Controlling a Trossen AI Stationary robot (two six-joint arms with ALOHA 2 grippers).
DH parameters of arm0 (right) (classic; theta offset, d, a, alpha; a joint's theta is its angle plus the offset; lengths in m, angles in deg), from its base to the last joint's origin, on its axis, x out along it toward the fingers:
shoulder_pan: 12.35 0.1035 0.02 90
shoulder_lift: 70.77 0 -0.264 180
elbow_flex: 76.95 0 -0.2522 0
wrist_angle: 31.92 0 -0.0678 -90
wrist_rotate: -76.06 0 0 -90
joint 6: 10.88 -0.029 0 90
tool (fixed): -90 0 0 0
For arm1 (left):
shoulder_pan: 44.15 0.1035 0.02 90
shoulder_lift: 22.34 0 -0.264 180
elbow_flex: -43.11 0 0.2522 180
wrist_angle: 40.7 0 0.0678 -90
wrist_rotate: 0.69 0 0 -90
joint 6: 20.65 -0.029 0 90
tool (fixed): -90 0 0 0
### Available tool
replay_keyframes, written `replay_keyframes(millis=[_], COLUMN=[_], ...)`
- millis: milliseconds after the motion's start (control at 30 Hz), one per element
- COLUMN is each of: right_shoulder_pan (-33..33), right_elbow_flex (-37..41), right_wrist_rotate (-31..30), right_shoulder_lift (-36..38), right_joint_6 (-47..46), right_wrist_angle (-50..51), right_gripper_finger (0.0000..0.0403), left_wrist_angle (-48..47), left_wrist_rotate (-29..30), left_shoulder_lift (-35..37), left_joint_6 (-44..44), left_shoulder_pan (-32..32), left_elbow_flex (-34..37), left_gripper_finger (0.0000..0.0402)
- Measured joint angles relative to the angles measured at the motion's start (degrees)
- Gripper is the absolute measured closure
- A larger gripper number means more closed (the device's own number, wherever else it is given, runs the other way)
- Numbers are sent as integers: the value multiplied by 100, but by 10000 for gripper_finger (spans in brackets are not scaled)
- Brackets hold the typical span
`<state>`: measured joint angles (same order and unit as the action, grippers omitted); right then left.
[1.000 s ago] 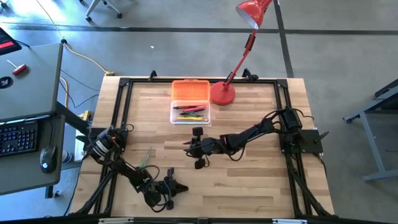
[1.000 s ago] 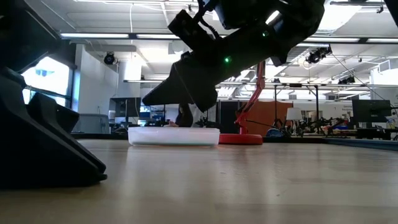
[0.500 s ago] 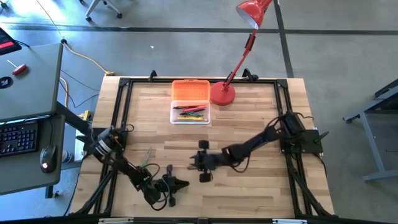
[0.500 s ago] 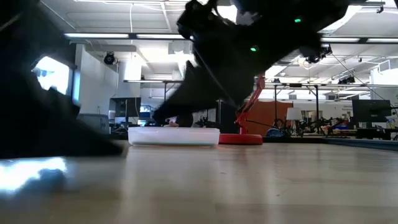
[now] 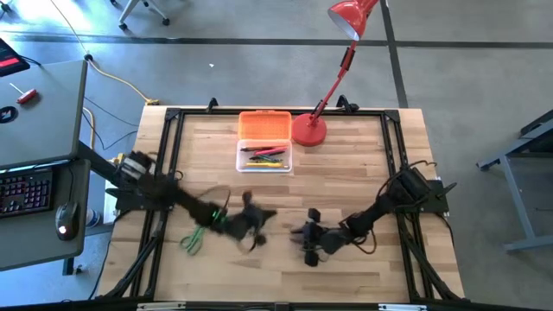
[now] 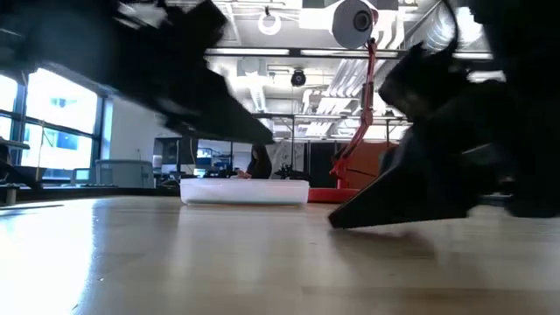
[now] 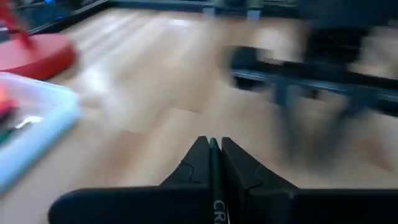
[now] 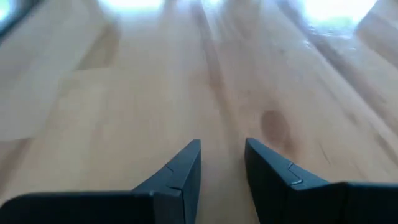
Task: Pick & place school supplies into a supply box
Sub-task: Put the dark green crayon into the orange supply box, then put the green scissors into the orange supply box
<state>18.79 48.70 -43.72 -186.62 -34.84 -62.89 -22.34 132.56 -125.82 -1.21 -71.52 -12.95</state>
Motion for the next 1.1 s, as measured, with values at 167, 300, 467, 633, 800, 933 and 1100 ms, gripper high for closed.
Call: replay_keyframes(millis=[167, 300, 467, 633, 800, 933, 1100], right_shoulder_pan=[148, 272, 461, 608, 651, 632, 513], right_elbow_flex=[374, 483, 509, 514, 514, 514, 514], right_wrist_rotate=[-156, -352, -676, -801, -877, -885, -880], right_shoulder_lift=[-4, 0, 3, 2, 0, -4, -4], right_joint_6=[-70, -491, -656, -716, -685, -499, -273], right_wrist_angle=[-508, -507, -459, -423, -421, -423, -432], right_gripper_finger=[299, 299, 300, 300, 300, 300, 300], left_wrist_angle=[-23, -51, -453, -829, -1165, -1308, -1378], left_wrist_rotate=[-759, -1731, -2885, -3598, -3677, -3645, -3900], left_shoulder_lift=[135, 174, 126, 126, 126, 126, 198], left_joint_6=[-615, -1020, -1167, -1149, -1150, -1150, -1016], left_shoulder_pan=[1447, 2535, 3644, 4343, 4625, 4704, 4730], left_elbow_flex=[-16, -159, -340, -395, -391, -391, -391], left_gripper_finger=[361, 354, 356, 342, 311, 294, 280])
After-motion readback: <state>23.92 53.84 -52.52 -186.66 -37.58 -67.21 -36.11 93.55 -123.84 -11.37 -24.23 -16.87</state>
